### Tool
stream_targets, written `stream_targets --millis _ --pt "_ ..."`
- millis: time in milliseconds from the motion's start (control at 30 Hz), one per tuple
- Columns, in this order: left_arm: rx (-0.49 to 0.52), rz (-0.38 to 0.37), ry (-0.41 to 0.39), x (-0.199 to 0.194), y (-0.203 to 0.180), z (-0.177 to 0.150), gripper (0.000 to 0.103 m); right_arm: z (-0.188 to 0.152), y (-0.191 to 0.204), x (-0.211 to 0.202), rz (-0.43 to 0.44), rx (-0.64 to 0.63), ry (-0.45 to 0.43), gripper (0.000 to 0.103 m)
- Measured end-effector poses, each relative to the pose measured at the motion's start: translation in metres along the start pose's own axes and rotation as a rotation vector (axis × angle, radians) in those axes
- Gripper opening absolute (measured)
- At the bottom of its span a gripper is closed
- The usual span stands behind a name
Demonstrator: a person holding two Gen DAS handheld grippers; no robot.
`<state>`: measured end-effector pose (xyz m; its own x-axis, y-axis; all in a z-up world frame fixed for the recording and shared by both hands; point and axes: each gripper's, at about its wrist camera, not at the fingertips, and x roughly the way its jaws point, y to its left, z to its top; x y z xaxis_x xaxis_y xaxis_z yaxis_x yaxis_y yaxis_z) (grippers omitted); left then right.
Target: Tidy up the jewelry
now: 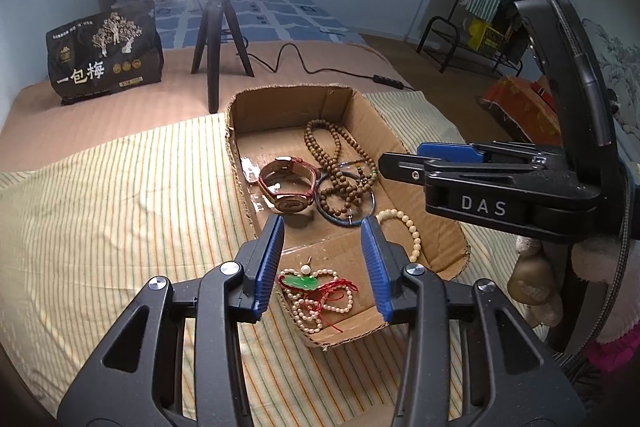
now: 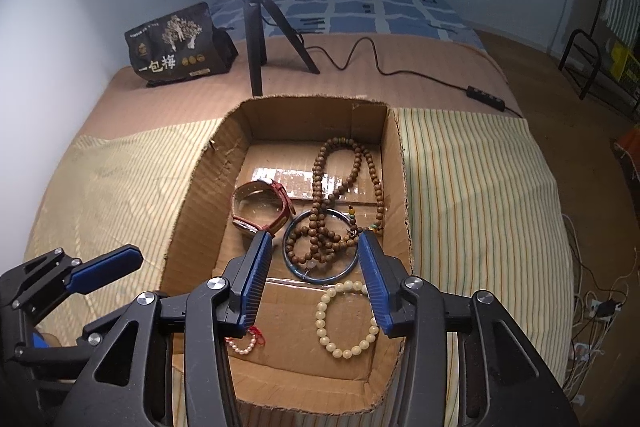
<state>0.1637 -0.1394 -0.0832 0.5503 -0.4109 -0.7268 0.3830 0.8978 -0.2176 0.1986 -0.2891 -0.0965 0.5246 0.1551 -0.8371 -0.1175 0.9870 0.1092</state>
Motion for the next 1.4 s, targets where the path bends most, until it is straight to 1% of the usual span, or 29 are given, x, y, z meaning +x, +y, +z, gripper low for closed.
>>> stream_targets --millis 167,300,500,633,667,700,767,833,900,933,967,1033,1100,1133,1167,1300,1367,1400 --pt "0.01 0.005 -0.023 -0.014 0.002 -0.002 0.04 -0.002 0.005 -0.013 -0.005 -0.009 -0.029 0.045" --pt "0.018 0.011 -0.044 -0.026 0.003 -0.003 0.04 -0.005 0.01 -0.025 -0.018 -0.017 -0.056 0.048" --pt "0.037 0.023 -0.074 -0.045 0.002 -0.009 0.04 -0.013 0.015 -0.043 -0.008 -0.01 -0.092 0.049" --pt "0.062 0.031 -0.093 -0.056 0.0 -0.013 0.04 -0.019 0.021 -0.056 -0.031 -0.029 -0.123 0.05" --pt "0.07 0.033 -0.098 -0.059 -0.001 -0.014 0.04 -0.021 0.022 -0.06 -0.038 -0.034 -0.132 0.053" --pt "0.076 0.034 -0.102 -0.062 -0.001 -0.015 0.04 -0.022 0.022 -0.063 -0.041 -0.035 -0.143 0.06" --pt "0.087 0.035 -0.111 -0.067 -0.003 -0.017 0.04 -0.026 0.024 -0.073 -0.047 -0.033 -0.174 0.066" --pt "0.094 0.03 -0.119 -0.073 -0.005 -0.02 0.041 -0.029 0.026 -0.082 -0.053 -0.035 -0.2 0.068" --pt "0.097 0.021 -0.123 -0.078 -0.007 -0.022 0.046 -0.031 0.027 -0.089 -0.067 -0.038 -0.224 0.071" --pt "0.099 0.018 -0.129 -0.08 -0.008 -0.024 0.056 -0.033 0.028 -0.094 -0.076 -0.038 -0.238 0.072" --pt "0.102 0.02 -0.136 -0.084 -0.009 -0.025 0.062 -0.034 0.028 -0.096 -0.082 -0.038 -0.247 0.075" --pt "0.114 0.021 -0.149 -0.089 -0.011 -0.027 0.065 -0.036 0.028 -0.103 -0.092 -0.033 -0.271 0.079" --pt "0.127 0.028 -0.156 -0.094 -0.014 -0.029 0.071 -0.038 0.028 -0.109 -0.106 -0.029 -0.291 0.079" --pt "0.13 0.032 -0.163 -0.096 -0.015 -0.03 0.076 -0.04 0.028 -0.111 -0.116 -0.027 -0.302 0.079" --pt "0.131 0.032 -0.171 -0.099 -0.015 -0.031 0.079 -0.041 0.028 -0.114 -0.126 -0.026 -0.313 0.08" --pt "0.127 0.03 -0.181 -0.108 -0.017 -0.034 0.081 -0.046 0.03 -0.121 -0.148 -0.031 -0.343 0.081" --pt "0.123 0.038 -0.192 -0.112 -0.016 -0.034 0.087 -0.048 0.031 -0.123 -0.151 -0.031 -0.354 0.081" --pt "0.122 0.04 -0.199 -0.115 -0.016 -0.035 0.088 -0.049 0.031 -0.124 -0.153 -0.032 -0.358 0.081"
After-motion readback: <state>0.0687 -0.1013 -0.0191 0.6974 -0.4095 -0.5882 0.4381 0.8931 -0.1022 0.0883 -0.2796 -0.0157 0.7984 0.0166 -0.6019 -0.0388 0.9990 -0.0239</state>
